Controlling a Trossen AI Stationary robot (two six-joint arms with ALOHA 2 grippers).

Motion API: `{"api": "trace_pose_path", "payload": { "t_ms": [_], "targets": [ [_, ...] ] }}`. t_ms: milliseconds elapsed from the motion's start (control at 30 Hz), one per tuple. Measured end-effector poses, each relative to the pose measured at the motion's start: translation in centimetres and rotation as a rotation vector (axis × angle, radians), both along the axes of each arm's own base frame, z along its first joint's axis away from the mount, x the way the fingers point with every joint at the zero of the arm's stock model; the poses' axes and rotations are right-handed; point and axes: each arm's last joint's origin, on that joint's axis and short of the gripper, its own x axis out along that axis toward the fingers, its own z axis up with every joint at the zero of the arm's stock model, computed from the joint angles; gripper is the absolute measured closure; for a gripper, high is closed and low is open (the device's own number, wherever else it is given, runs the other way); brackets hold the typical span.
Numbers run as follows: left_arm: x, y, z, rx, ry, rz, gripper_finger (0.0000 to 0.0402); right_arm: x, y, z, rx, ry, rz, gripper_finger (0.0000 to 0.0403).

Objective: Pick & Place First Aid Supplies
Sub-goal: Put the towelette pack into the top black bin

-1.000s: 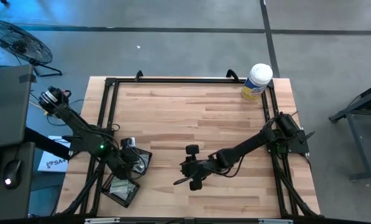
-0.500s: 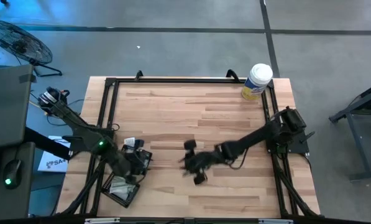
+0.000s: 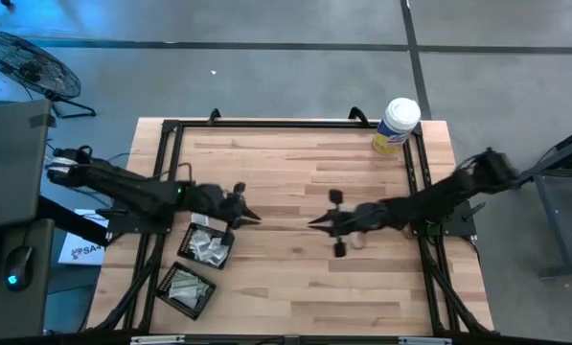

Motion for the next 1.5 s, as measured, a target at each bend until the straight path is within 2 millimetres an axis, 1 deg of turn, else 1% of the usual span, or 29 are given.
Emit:
{"api": "trace_pose_path", "payload": {
  "t_ms": [100, 167, 267, 333, 433, 533, 567, 667, 800, 867, 967, 1100, 1233, 1333, 1467, 1500],
  "targets": [
    [-0.1, 1.6, 0.5, -0.017, -0.023, -0.050, 0.0386, -3.4, -0.8, -0.1, 0.051, -0.068, 0.005, 0.0387],
    [-0.4, 2.7, 1.0, -0.031, -0.038, -0.039, 0.0397, -5.5, -1.4, -0.3, 0.087, -0.104, -0.005, 0.0392],
    [-1.2, 4.0, 2.2, -0.033, -0.091, 0.031, 0.0390, -8.3, -2.2, 0.0, 0.143, -0.194, -0.037, 0.0400],
    [-2.1, 4.7, 2.9, -0.039, -0.108, 0.088, 0.0388, -9.8, -2.7, 0.2, 0.182, -0.255, -0.067, 0.0401],
    [-3.2, 5.2, 3.8, -0.098, -0.124, 0.165, 0.0388, -11.9, -3.2, 0.3, 0.205, -0.340, -0.067, 0.0399],
    [-4.0, 5.4, 4.5, -0.076, -0.160, 0.245, 0.0388, -13.6, -3.6, -0.4, 0.224, -0.399, -0.048, 0.0395],
    [-4.3, 5.5, 4.6, -0.053, -0.167, 0.268, 0.0388, -13.9, -3.7, -0.5, 0.227, -0.408, -0.049, 0.0395],
    [-4.9, 5.7, 4.8, 0.028, -0.160, 0.341, 0.0388, -14.4, -3.8, -0.9, 0.221, -0.356, -0.043, 0.0396],
    [-5.6, 5.7, 4.2, -0.009, -0.086, 0.389, 0.0388, -15.0, -3.7, -0.9, 0.221, -0.341, -0.005, 0.0401],
    [-6.1, 5.6, 4.2, -0.011, -0.098, 0.388, 0.0388, -15.2, -3.6, -0.7, 0.227, -0.355, 0.013, 0.0401],
    [-7.1, 5.3, 4.6, -0.016, -0.150, 0.329, 0.0388, -15.4, -3.5, -0.5, 0.225, -0.374, 0.040, 0.0399],
    [-9.0, 5.0, 4.7, -0.029, -0.238, 0.301, 0.0388, -15.8, -3.3, -0.5, 0.178, -0.377, 0.062, 0.0401],
    [-11.0, 4.8, 3.4, -0.042, -0.292, 0.309, 0.0388, -16.1, -3.3, -0.5, 0.172, -0.379, 0.075, 0.0400],
    [-12.3, 4.7, 2.0, -0.076, -0.351, 0.316, 0.0388, -16.2, -3.2, -0.5, 0.237, -0.375, 0.085, 0.0399],
    [-13.7, 4.5, 0.3, -0.090, -0.436, 0.314, 0.0388, -16.1, -3.2, -1.2, 0.248, -0.303, 0.067, 0.0398],
    [-14.1, 4.5, 0.0, -0.092, -0.458, 0.314, 0.0388, -16.1, -3.2, -1.4, 0.278, -0.284, 0.048, 0.0398]
  ]
}}
